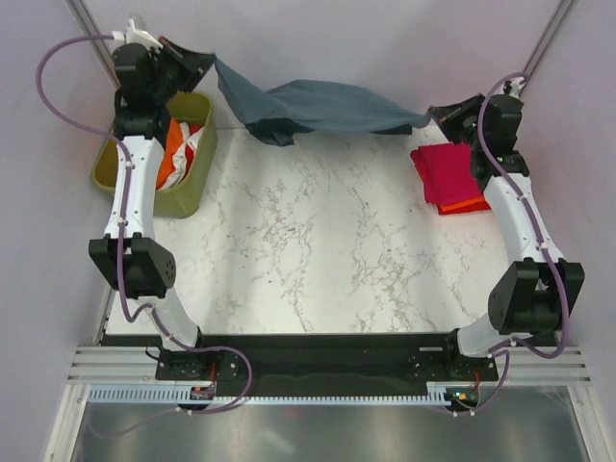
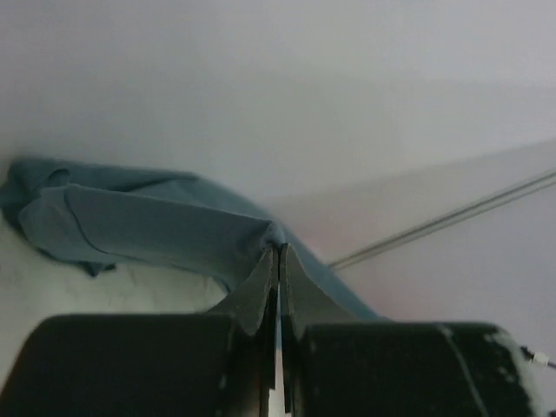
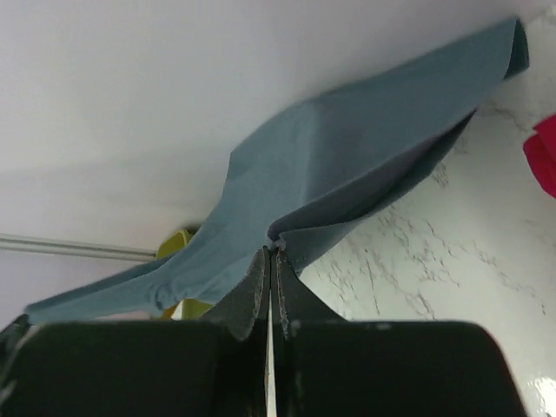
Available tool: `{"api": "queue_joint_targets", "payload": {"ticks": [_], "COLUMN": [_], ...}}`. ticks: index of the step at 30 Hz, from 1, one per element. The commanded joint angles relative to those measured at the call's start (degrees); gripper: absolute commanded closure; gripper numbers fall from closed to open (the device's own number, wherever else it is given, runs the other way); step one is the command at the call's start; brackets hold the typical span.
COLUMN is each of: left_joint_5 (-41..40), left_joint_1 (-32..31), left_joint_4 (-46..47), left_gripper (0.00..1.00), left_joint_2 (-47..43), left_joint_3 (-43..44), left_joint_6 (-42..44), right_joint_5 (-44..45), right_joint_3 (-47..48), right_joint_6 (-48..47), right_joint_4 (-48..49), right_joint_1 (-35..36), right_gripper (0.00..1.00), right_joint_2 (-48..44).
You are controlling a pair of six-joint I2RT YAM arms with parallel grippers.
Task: Fold and stack the t-shirts
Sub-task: Flatten the tshirt out, then fold the tshirt
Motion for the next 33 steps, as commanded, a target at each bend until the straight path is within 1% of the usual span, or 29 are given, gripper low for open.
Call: {"api": "queue_joint_targets", "payload": {"ticks": [1,3,4,6,7,9,10,12,13,14,16,17,18,19,20,23,24,26,27,28,30,31,33], "left_joint_5": [-0.09,-1.77,-1.86,-2.38,-3.6,-4.66,-5.28,-8.18,-8.71,-9.41,-9.68,-9.94,-10.38,-11.34,-11.87,-13.19,-13.2,-12.93,-12.67,-12.58,-12.84,-12.24,-12.14], "left_joint_1": [-0.13,-0.13,-0.13,-0.57,-0.66,-0.92,-0.92,-0.84,-0.92,-0.92,-0.92,-0.84,-0.92,-0.84,-0.92,-0.84,-0.83,-0.83,-0.83,-0.83,-0.83,-0.92,-1.01], "left_joint_4": [0.11,0.37,1.59,2.57,2.83,2.83,2.31,1.17,0.99,0.55,-0.33,-1.81,-3.04,-4.19,-6.9,-10.95,-13.23,-15.79,-18.24,-19.57,-21.86,-23.34,-24.15], "left_gripper": [0.98,0.98,0.98,0.98,0.98,0.98,0.98,0.98,0.98,0.98,0.98,0.98,0.98,0.98,0.98,0.98,0.98,0.98,0.98,0.98,0.98,0.98,0.98], "left_joint_2": [-11.54,-15.5,-19.69,-23.76,-27.52,-31.76,-35.95,-40.02,-42.47,-46.15,-50.21,-51.89,-55.73,-57.42,-61.09,-66.3,-69.36,-72.02,-74.73,-75.97,-79.13,-82.46,-85.11], "left_joint_3": [-15.22,-23.26,-30.52,-36.98,-42.49,-47.71,-52.78,-57.73,-62.89,-65.29,-71.51,-73.29,-74.87,-77.59,-78.83,-83.32,-84.29,-86.92,-88.41,-88.95,-90.35,-90.79,-91.58], "left_joint_6": [5.36,5.62,5.8,6.06,6.06,5.98,5.45,4.31,3.44,3.17,3.16,3.51,3.78,4.65,5.09,5.98,6.06,5.54,5.28,4.84,2.3,1.24,-1.91], "right_joint_5": [-3.96,-4.49,-4.75,-4.84,-5.02,-4.93,-4.76,-4.41,-4.23,-4.05,-3.79,-3.7,-3.7,-3.18,-2.91,-0.63,-0.19,0.43,0.6,1.13,2.89,3.33,3.77], "right_joint_3": [-2.98,-7.72,-9.39,-14.58,-16.25,-20.82,-22.49,-27.41,-28.99,-32.23,-36.89,-38.23,-39.54,-40.69,-43.14,-47.8,-49.04,-52.99,-54.31,-56.5,-57.75,-58.88,-60.03], "right_joint_6": [-0.64,-1.25,-1.34,-1.95,-2.22,-3.1,-3.71,-4.41,-5.03,-5.12,-5.38,-5.73,-6.26,-6.79,-8.1,-10.65,-11.27,-11.97,-12.76,-13.12,-14.34,-14.61,-14.35], "right_joint_4": [5.09,5.18,5.18,5.35,5.35,5.35,5.35,5.35,5.35,5.35,5.18,5.09,4.91,4.04,4.12,-0.35,-1.14,-3.25,-3.96,-6.05,-8.96,-11.24,-12.57], "right_joint_1": [-0.33,-0.42,-0.6,-0.77,-0.77,-0.77,-0.77,-0.86,-0.86,-0.86,-0.86,-0.86,-0.86,-0.86,-0.86,-0.86,-0.86,-0.86,-0.86,-0.86,-0.86,-0.86,-0.86], "right_gripper": [1.0,1.0,1.0,1.0,1.0,1.0,1.0,1.0,1.0,1.0,1.0,1.0,1.0,1.0,1.0,1.0,1.0,1.0,1.0,1.0,1.0,1.0,1.0], "right_joint_2": [-1.28,-1.54,-2.06,-3.29,-3.74,-4.61,-5.58,-6.72,-7.69,-8.22,-10.15,-10.76,-12.25,-13.22,-14.19,-18.93,-21.9,-25.26,-28.75,-30.44,-35.01,-36.42,-40.19]}}
